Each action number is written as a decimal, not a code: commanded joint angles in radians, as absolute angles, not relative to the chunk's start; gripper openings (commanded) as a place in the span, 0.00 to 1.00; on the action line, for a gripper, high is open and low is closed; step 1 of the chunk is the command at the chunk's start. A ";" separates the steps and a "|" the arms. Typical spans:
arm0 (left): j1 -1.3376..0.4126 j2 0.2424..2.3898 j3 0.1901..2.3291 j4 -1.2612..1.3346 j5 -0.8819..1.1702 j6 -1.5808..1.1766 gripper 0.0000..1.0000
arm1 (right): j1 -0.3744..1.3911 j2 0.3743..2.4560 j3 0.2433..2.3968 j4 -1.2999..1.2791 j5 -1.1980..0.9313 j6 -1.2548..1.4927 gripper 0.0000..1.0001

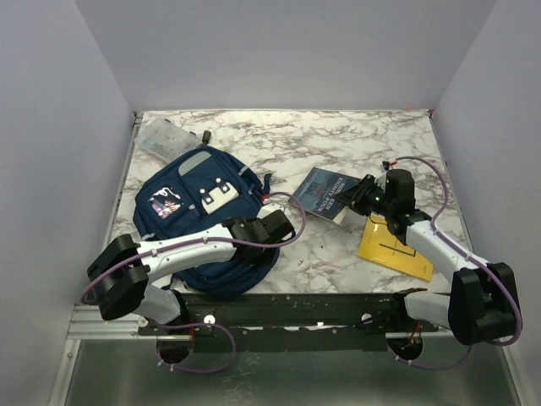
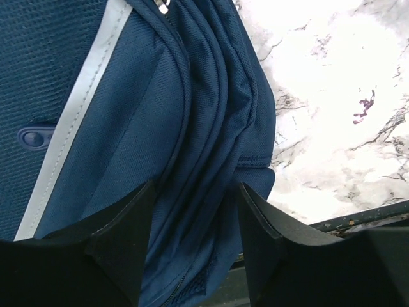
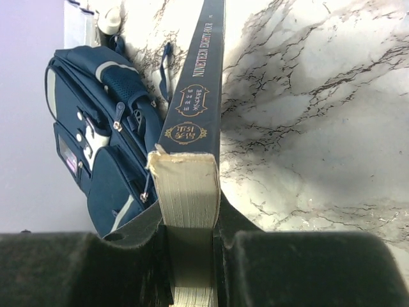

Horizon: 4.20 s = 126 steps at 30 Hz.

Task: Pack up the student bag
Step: Pick up the book from the center of the board, then place the book in the student bag.

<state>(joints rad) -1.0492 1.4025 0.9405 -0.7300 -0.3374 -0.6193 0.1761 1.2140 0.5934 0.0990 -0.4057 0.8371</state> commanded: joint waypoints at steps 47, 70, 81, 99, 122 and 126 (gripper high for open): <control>-0.876 1.002 1.235 -0.673 -0.191 -0.464 0.00 | 0.354 0.831 0.683 -0.146 -0.769 0.899 0.01; -0.884 1.146 1.355 -0.517 0.198 -0.631 0.00 | 0.826 1.439 0.594 0.818 -0.121 1.101 0.28; -0.882 1.072 1.249 -0.482 0.172 -0.622 0.00 | 0.812 1.383 0.583 0.429 -0.188 0.977 0.73; -0.874 1.024 1.131 -0.485 0.130 -0.624 0.00 | 0.847 1.504 0.585 0.470 -0.301 1.002 0.49; -0.715 1.039 0.840 -0.472 0.150 -0.571 0.00 | 0.203 1.046 0.555 -0.247 -0.069 0.709 0.98; -0.715 1.029 0.794 -0.445 0.209 -0.583 0.00 | 0.009 1.154 0.628 -0.287 -0.013 0.743 1.00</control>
<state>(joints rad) -0.7345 1.0351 0.8486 -0.4282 0.1940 -0.6037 0.1341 1.0889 0.5529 -0.2241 -0.0864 0.7429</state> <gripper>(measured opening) 0.020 0.993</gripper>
